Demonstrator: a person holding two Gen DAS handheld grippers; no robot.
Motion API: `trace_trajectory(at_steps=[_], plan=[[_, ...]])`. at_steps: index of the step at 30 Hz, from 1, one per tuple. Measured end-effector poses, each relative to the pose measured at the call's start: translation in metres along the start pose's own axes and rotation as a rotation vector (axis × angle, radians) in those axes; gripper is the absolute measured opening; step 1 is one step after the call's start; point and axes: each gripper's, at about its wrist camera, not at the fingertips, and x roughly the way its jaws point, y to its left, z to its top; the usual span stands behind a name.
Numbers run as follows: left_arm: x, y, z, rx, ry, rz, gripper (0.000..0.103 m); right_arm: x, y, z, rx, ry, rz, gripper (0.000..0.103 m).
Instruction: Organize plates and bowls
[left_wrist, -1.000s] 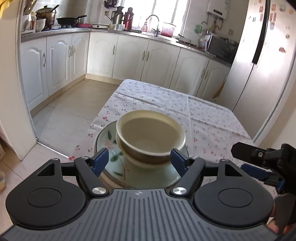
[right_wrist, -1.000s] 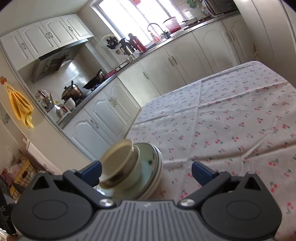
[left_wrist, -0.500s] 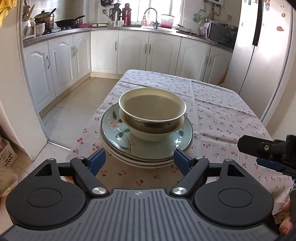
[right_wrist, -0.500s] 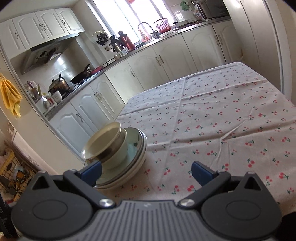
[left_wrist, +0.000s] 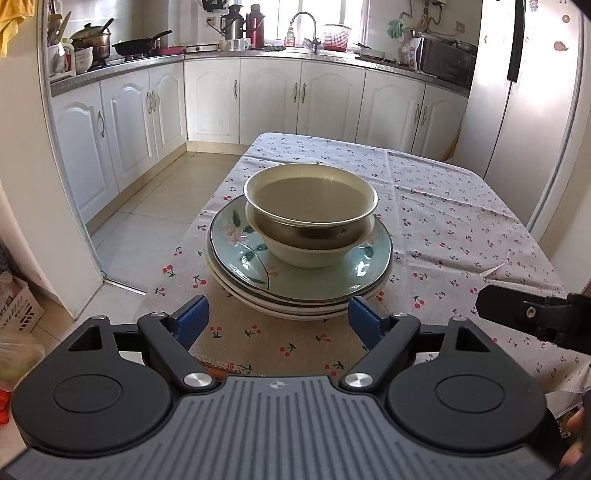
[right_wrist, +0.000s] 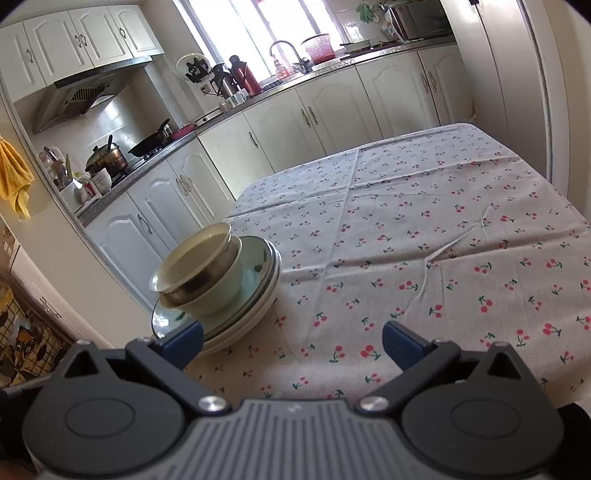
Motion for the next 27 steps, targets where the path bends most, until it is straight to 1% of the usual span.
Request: trace_trajectory(at_steps=[27], plan=[[0.0,-0.0074,-0.0025,-0.005,-0.01,0.031,0.103,-0.0054,-0.0007,-0.0037,-0.006,-0.003,0.002,0.102]])
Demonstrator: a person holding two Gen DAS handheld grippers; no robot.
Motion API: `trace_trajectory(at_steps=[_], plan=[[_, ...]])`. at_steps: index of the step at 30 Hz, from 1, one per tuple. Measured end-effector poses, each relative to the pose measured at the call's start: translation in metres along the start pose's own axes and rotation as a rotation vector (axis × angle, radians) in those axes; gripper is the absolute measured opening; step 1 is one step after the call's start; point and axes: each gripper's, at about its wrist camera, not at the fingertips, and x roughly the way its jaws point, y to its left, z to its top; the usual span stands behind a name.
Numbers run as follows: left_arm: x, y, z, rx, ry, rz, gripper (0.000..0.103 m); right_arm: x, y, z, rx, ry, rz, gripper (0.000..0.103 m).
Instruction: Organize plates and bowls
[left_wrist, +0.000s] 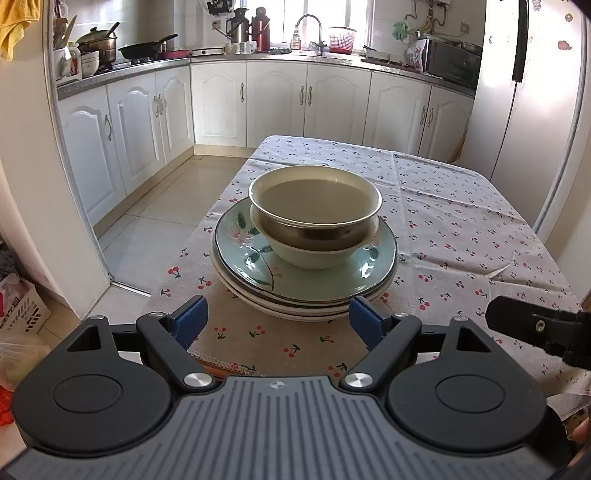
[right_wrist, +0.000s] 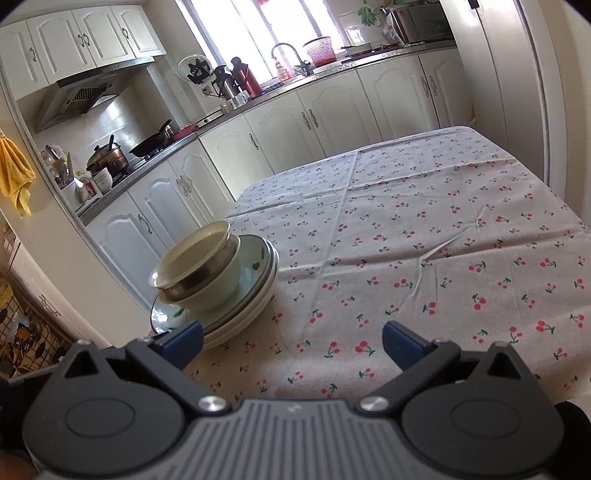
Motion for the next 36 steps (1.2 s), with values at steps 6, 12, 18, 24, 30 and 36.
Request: trace_trajectory(at_steps=[6,12,18,24,30,36], plan=[[0.0,-0.001,-0.001,0.002,-0.001,0.003,0.103,0.0,-0.001,-0.001,-0.007,-0.003,0.007,0.102],[0.001,-0.004,-0.002,0.006,0.004,0.003,0.103,0.002,-0.003,-0.003,-0.005,0.002,0.01,0.102],[0.002,-0.006,-0.001,0.008,0.006,0.004,0.103,0.001,-0.006,-0.004,0.0,-0.001,0.012,0.102],[0.003,-0.007,-0.001,0.003,0.003,0.003,0.103,0.001,-0.008,-0.005,0.002,-0.002,0.021,0.102],[0.006,-0.009,-0.003,-0.003,0.007,-0.032,0.103,0.002,-0.012,-0.007,0.001,0.004,0.021,0.102],[-0.007,-0.023,-0.003,0.049,-0.065,-0.051,0.103,-0.001,-0.029,-0.006,0.048,-0.012,-0.001,0.102]])
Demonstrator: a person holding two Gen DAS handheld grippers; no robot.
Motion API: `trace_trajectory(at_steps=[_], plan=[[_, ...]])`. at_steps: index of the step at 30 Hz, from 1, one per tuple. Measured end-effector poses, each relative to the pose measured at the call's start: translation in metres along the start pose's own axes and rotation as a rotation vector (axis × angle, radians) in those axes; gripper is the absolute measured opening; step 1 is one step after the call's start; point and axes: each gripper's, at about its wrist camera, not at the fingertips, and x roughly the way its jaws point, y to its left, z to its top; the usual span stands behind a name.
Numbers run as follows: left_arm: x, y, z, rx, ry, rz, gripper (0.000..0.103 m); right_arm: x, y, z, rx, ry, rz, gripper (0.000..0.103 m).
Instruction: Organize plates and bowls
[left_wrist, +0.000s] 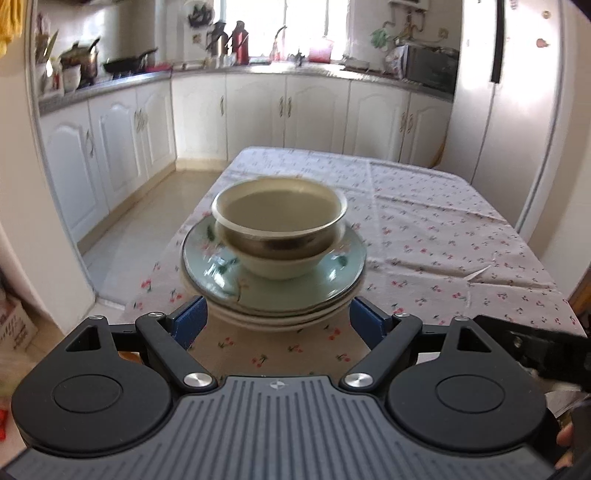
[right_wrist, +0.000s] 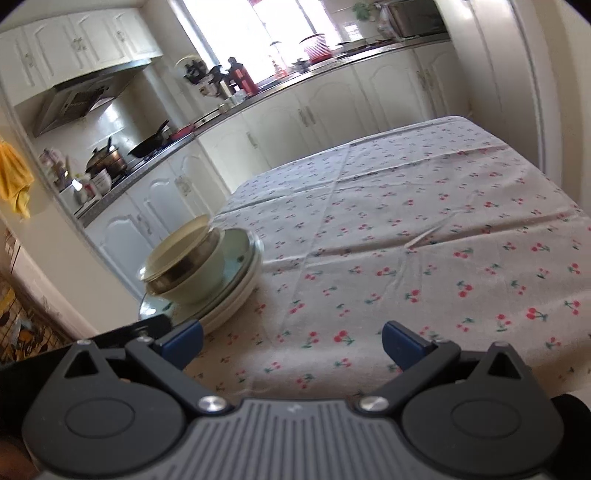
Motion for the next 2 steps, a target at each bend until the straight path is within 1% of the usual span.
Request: trace_trajectory(at_steps=[2], plan=[[-0.006,-0.0101,0.0026,0.025,-0.029,-0.012,0.103,-0.0036,-0.01,0.0043,0.027,-0.024,-0.023,0.102]])
